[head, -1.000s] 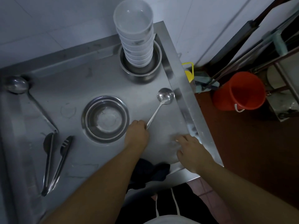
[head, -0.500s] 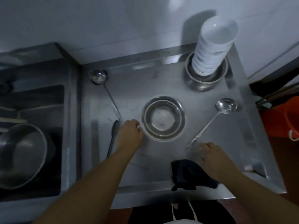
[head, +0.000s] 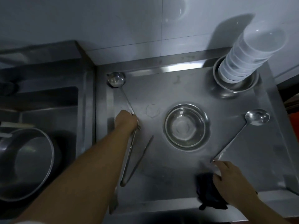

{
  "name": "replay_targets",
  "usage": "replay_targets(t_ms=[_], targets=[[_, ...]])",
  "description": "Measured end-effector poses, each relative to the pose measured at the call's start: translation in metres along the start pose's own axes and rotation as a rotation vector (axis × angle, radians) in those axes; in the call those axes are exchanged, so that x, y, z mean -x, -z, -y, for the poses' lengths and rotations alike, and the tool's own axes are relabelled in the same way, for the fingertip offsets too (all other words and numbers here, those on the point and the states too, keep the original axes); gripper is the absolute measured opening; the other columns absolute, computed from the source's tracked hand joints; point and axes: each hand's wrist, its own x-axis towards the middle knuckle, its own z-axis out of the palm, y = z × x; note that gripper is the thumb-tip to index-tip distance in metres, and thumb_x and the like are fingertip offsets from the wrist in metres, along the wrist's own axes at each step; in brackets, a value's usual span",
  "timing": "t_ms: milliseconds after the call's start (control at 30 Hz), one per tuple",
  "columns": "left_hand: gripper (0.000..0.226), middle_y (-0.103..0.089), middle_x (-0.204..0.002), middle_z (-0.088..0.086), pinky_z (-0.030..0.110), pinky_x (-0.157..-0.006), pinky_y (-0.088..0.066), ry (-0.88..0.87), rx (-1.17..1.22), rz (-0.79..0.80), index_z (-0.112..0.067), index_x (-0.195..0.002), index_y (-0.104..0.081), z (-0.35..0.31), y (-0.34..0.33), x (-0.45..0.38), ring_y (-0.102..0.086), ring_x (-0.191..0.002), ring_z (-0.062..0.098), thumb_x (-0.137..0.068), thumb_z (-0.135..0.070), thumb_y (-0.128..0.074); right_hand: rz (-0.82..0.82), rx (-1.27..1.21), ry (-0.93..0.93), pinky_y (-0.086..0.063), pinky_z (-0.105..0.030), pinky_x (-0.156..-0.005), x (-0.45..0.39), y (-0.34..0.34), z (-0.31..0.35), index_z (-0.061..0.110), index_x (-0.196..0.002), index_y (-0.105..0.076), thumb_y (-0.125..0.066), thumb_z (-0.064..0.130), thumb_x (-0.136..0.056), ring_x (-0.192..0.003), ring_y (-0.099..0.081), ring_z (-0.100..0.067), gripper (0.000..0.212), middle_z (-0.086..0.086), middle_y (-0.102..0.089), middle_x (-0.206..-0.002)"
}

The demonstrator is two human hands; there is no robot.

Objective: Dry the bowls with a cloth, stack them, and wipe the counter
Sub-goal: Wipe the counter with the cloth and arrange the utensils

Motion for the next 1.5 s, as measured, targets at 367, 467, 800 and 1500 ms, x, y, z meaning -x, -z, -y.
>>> replay_targets(t_ms=[367, 467, 800, 1500], targets=[[0.018, -0.076, -0.096, 0.019, 0.048, -0.079, -0.066, 0.208, 0.427, 0.032, -0.007, -0.080, -0.073, -0.009, -0.003, -0.021, -0.076, -0.090, 0.038, -0.093, -0.003, -0.061, -0.003, -0.101, -0.097, -0.045, -0.045, -0.108, -0.002, 0.005, -0.013, 0.014, -0.139, -0.060, -0.060, 0.016, -0.097, -0.128, -0.053, -0.033, 0.042, -0.012, -0.059, -0.136], [0.022, -0.072, -0.090, 0.014, 0.027, -0.050, -0.060, 0.214, 0.577, 0.037, -0.015, -0.075, -0.069, -0.014, 0.001, -0.013, -0.071, -0.074, 0.027, -0.095, -0.006, -0.067, -0.007, -0.123, -0.086, -0.046, -0.046, -0.107, -0.007, 0.012, -0.014, 0.015, -0.139, -0.060, -0.058, 0.018, -0.099, -0.127, -0.054, -0.032, 0.041, -0.012, -0.059, -0.136], [0.007, -0.079, -0.080, 0.009, 0.030, -0.067, -0.060, 0.049, 0.671, 0.260, -0.009, -0.097, -0.078, -0.044, -0.039, 0.069, -0.072, -0.069, 0.019, -0.096, -0.008, -0.072, -0.054, -0.215, -0.047, -0.046, -0.044, -0.104, -0.026, 0.035, -0.048, 0.007, -0.131, -0.064, -0.063, 0.015, -0.099, -0.117, -0.058, -0.037, 0.033, -0.019, -0.063, -0.126], [0.007, -0.062, -0.063, -0.002, 0.016, -0.057, -0.049, -0.240, 0.121, 0.681, 0.001, -0.094, -0.077, -0.120, -0.197, 0.213, -0.054, -0.057, 0.007, -0.095, -0.004, -0.072, -0.036, -0.368, -0.157, -0.051, -0.041, -0.099, 0.001, 0.056, -0.178, 0.022, -0.137, -0.059, -0.057, 0.028, -0.098, -0.119, -0.059, -0.029, 0.039, -0.005, -0.061, -0.131]])
